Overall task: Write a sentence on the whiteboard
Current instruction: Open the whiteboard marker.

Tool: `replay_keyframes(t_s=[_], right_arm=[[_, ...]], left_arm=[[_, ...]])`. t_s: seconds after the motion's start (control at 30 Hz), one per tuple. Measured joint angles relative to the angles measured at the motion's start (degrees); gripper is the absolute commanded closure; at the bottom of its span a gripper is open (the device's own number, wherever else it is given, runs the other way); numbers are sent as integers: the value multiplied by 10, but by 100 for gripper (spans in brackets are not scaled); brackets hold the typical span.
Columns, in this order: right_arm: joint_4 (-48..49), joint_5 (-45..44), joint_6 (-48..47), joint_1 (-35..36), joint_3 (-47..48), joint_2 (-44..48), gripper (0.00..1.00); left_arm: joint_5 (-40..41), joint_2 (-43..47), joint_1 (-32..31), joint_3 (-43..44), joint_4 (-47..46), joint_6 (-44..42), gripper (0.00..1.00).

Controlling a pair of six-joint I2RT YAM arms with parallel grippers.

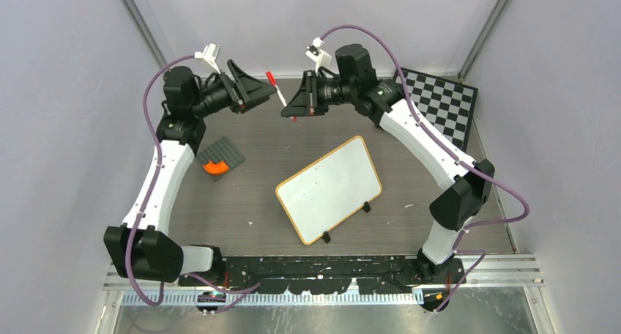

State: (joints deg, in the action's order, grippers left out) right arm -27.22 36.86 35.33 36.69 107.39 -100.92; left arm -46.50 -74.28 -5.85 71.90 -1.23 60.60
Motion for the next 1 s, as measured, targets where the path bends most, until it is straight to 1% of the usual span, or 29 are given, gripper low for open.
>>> replay_keyframes(t_s=[0.07,0.1,0.17,0.27,0.37,0.43,0.5,0.57,0.63,0.7,0.77,0.87,0.97,1.0], right_arm=[[-31,8,-39,-11,-5,9,100],[-55,14,-65,-15,-5,13,100],[-102,26,-119,-23,-5,25,100],[-180,55,-205,-29,-5,49,100],[-253,100,-283,-26,-5,71,100],[-304,134,-333,-23,-5,81,100],[-350,161,-372,-21,-1,84,100],[-393,180,-411,-15,1,84,100],[-434,192,-444,-7,1,84,100],[-465,198,-468,0,1,84,100],[-490,202,-487,8,1,84,100],[-516,207,-506,15,1,84,100],[-542,210,-526,19,1,84,100],[-549,210,-530,20,1,84,100]], left_arm=[[-35,0,7,25,61,-67,9],[-52,-1,13,50,107,-114,5],[-82,-7,21,113,207,-227,0],[-125,-25,26,224,378,-417,0],[-158,-45,18,291,529,-583,0],[-163,-60,-2,309,617,-681,2],[-159,-70,-35,307,674,-746,8],[-153,-71,-75,293,706,-790,17],[-148,-64,-115,270,719,-822,26],[-139,-54,-147,252,727,-841,34],[-131,-45,-173,244,731,-860,41],[-130,-37,-197,244,737,-881,47],[-130,-34,-204,244,746,-898,58],[-130,-34,-204,244,747,-902,64]])
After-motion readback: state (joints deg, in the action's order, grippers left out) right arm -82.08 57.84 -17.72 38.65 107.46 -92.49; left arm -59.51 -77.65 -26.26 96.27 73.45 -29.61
